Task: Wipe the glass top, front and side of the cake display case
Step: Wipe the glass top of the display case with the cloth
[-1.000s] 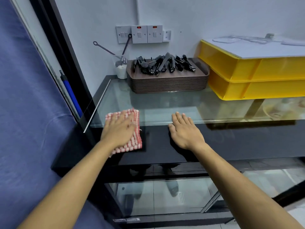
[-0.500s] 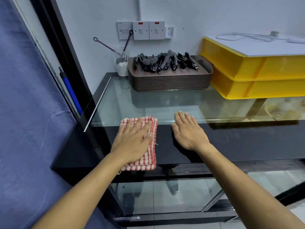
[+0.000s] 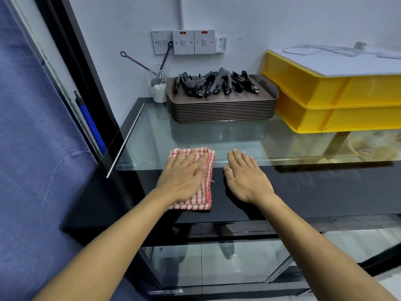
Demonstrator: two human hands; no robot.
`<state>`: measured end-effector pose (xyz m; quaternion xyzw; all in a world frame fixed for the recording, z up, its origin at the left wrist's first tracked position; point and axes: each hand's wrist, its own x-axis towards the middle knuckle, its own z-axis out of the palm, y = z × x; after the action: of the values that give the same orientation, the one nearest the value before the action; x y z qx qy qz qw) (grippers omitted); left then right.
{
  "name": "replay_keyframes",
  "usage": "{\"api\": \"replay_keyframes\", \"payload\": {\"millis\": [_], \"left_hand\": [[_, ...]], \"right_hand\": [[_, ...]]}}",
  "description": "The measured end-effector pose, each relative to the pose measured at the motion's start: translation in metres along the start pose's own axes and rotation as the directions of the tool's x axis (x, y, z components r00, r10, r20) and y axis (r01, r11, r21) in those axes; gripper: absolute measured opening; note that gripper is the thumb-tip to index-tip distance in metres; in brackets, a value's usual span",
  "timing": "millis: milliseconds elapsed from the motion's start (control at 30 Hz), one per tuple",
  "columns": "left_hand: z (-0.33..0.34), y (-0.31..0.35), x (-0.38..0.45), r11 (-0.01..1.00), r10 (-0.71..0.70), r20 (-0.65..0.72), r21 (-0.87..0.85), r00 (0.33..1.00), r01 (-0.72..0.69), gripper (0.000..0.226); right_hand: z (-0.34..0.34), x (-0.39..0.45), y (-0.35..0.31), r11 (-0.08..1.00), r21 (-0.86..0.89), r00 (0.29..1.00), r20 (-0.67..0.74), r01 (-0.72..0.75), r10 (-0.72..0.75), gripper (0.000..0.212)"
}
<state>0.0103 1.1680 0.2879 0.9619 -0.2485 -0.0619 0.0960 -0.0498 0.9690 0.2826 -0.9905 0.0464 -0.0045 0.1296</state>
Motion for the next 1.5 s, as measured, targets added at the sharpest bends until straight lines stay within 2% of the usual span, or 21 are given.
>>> {"api": "replay_keyframes", "payload": {"millis": [167,300,400,533,600,667,767,833,1033,1200,1300,1367,1467,1500], "left_hand": [[-0.026,-0.074,0.041,0.967,-0.255,-0.063,-0.008,0.965,0.255,0.056],[-0.035,-0.087,0.079,0.947,-0.32,-0.073,-0.056,0.944,0.317,0.058],[-0.032,-0.058,0.09,0.967,-0.252,-0.058,-0.047,0.966,0.25,0.058],[-0.013,-0.007,0.076,1.0,0.016,0.01,0.01,1.0,-0.016,0.056],[-0.007,-0.011,0.073,0.997,0.083,0.022,0.006,0.996,-0.083,0.054],[-0.011,-0.034,0.079,0.999,0.031,-0.014,0.019,0.999,-0.031,0.054],[-0.024,-0.064,0.093,0.985,-0.172,-0.051,-0.028,0.984,0.17,0.056],[-0.028,-0.06,0.099,0.977,-0.21,-0.061,-0.042,0.976,0.208,0.057],[-0.014,-0.028,0.106,1.0,0.014,-0.016,-0.003,1.0,-0.014,0.055],[-0.019,-0.027,0.117,0.994,-0.105,-0.031,-0.019,0.994,0.105,0.056],[-0.013,-0.018,0.116,1.0,-0.019,-0.017,-0.02,1.0,0.019,0.056],[-0.015,-0.024,0.119,1.0,-0.015,-0.008,-0.022,1.0,0.014,0.056],[-0.023,-0.024,0.126,0.989,-0.148,-0.016,-0.034,0.989,0.147,0.058],[-0.023,-0.018,0.126,0.989,-0.144,-0.017,-0.023,0.989,0.144,0.059]], "right_hand": [[0.002,0.001,0.0,1.0,0.014,1.0,-0.01,-0.002,0.002,0.062],[0.0,0.003,0.0,1.0,0.023,1.0,0.01,-0.002,0.002,0.062],[-0.002,0.003,-0.001,1.0,0.017,1.0,0.008,-0.002,0.002,0.062],[-0.001,0.001,-0.002,1.0,-0.003,1.0,0.014,-0.005,0.005,0.062],[-0.002,-0.001,-0.002,1.0,-0.017,1.0,0.012,-0.001,0.001,0.062],[-0.001,-0.002,-0.002,1.0,-0.019,1.0,0.007,-0.002,0.002,0.062],[-0.001,-0.002,-0.003,1.0,-0.009,1.0,0.007,-0.007,0.007,0.062],[-0.001,0.0,-0.003,1.0,0.0,1.0,0.001,-0.011,0.011,0.062],[-0.001,0.001,-0.002,1.0,0.009,1.0,0.006,-0.01,0.01,0.062],[-0.001,0.0,-0.003,1.0,0.012,1.0,0.003,-0.013,0.013,0.062],[-0.001,0.0,-0.003,1.0,0.007,1.0,0.006,-0.011,0.011,0.062],[-0.001,0.0,-0.003,1.0,0.0,1.0,0.007,-0.01,0.01,0.062],[-0.002,0.0,-0.003,1.0,-0.004,1.0,0.005,-0.01,0.01,0.062],[-0.002,0.001,-0.003,1.0,-0.007,1.0,0.004,-0.012,0.012,0.062]]}}
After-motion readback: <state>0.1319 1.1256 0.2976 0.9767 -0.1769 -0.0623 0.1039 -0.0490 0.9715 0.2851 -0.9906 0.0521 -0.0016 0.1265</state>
